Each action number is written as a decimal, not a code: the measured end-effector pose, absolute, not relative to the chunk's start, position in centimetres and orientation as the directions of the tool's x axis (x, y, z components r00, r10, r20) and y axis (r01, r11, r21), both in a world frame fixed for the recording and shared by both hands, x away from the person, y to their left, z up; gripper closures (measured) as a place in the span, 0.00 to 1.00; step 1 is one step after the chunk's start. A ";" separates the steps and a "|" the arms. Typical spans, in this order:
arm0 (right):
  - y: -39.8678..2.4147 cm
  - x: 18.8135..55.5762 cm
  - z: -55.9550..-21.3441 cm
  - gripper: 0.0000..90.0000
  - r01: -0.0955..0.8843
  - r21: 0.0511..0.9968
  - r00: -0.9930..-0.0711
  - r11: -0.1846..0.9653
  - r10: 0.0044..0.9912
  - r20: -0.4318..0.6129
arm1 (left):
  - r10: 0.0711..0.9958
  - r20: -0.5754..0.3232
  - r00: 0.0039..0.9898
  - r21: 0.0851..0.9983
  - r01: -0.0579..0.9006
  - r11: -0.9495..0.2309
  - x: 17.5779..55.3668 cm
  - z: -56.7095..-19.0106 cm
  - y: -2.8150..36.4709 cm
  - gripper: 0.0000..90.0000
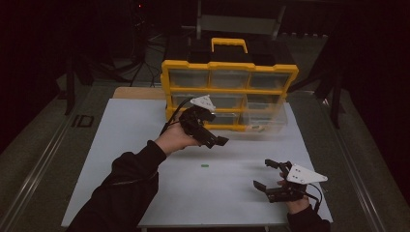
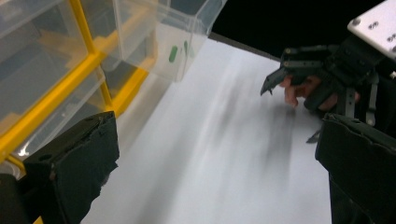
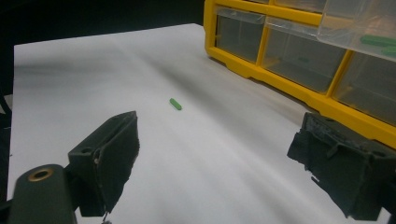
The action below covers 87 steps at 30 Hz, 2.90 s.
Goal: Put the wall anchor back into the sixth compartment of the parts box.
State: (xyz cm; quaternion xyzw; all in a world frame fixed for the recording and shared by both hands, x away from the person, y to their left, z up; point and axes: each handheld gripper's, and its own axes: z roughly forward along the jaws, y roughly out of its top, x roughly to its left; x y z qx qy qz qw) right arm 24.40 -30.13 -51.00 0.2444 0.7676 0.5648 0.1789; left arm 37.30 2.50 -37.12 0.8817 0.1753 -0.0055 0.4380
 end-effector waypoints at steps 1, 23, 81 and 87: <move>-30.1 24.4 -51.0 0.14 0.173 0.955 -0.817 0.242 0.577 0.001 | 0.300 -0.164 0.940 0.773 0.311 -0.553 37.3 -37.3 2.6 0.00; -30.0 24.4 -51.0 0.14 0.170 0.954 -0.818 0.246 0.575 -0.002 | 0.250 -0.187 0.950 0.780 0.298 -0.550 35.9 -42.0 4.6 0.00; -29.9 24.4 -51.1 0.14 0.178 0.952 -0.819 0.249 0.574 0.003 | 0.260 -0.107 0.960 0.681 0.261 -0.684 36.3 -52.7 4.9 0.64; -29.9 24.4 -51.1 0.14 0.176 0.952 -0.818 0.250 0.576 0.000 | 0.259 -0.089 0.962 0.666 0.250 -0.703 36.2 -53.2 4.7 0.72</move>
